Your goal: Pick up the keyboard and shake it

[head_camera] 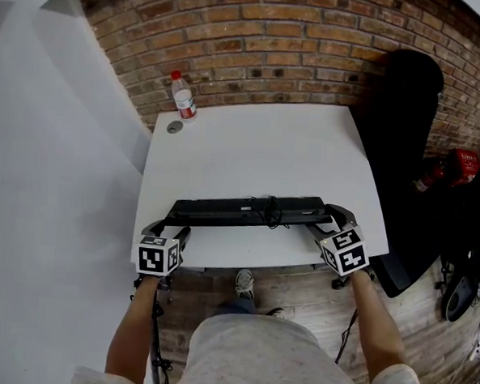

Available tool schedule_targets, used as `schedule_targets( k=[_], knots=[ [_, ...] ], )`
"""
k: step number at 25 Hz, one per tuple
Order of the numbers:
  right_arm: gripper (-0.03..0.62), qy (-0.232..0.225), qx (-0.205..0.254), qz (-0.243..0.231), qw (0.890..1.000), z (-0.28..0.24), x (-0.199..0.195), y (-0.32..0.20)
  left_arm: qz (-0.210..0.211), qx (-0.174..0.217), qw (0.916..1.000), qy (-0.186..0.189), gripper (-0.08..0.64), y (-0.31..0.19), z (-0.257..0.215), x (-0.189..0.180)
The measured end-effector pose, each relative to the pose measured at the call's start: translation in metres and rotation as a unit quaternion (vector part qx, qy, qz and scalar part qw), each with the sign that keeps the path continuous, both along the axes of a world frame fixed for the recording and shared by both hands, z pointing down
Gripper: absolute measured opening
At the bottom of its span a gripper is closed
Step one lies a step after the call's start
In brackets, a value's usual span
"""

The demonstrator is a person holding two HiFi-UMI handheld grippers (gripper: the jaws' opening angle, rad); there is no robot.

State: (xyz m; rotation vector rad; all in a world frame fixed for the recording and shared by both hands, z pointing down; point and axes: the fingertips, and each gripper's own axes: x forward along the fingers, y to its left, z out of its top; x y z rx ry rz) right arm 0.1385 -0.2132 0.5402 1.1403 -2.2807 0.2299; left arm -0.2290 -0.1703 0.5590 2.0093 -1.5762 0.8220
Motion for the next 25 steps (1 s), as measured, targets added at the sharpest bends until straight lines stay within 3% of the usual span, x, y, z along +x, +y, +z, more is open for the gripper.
schedule_targets(
  k=[13,25],
  knots=[
    [0.276,0.059,0.032,-0.039,0.997,0.012,-0.001,0.011,0.019,-0.025,0.9993,-0.018,0.305,0.011,0.017,0.000],
    [0.275,0.148,0.045,-0.085,0.984,0.025,0.005,0.023,0.061,-0.080,0.9938,-0.047,0.306,0.030,0.037,0.004]
  ],
)
